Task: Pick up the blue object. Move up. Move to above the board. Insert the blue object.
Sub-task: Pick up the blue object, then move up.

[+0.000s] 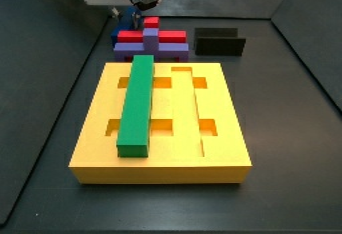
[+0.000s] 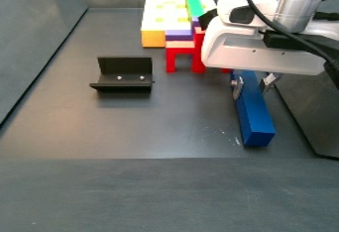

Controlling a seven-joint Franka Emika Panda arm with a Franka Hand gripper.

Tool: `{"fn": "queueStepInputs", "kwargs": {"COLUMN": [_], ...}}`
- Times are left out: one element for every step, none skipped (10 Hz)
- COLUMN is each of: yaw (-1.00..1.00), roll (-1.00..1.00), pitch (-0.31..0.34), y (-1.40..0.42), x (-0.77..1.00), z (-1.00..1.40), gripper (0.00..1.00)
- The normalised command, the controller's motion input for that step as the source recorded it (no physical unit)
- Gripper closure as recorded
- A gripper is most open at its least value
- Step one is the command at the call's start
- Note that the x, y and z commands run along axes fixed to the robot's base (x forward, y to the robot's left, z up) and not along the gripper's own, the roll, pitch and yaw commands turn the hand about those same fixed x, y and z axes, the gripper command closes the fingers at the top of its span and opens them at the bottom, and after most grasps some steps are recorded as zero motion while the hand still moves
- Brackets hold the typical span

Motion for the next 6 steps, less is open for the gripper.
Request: {"fn": "queueStepInputs", "kwargs": {"yaw": [0.0,0.0,0.0,-0.01,-0.01,0.0], "roll": [0.0,0.0,0.0,0.0,0.02,0.09], "pitch": [0.0,0.0,0.0,-0.007,-0.007,-0.012], "y": [0.0,0.0,0.0,-0.07,-0.07,-0.02], "x": [0.0,0.0,0.0,-0.06,-0.1,-0.06], "z": [0.0,0.0,0.83,0.79,0.62,0.26], "gripper": [1.0,1.0,1.0,1.0,1.0,1.0]}}
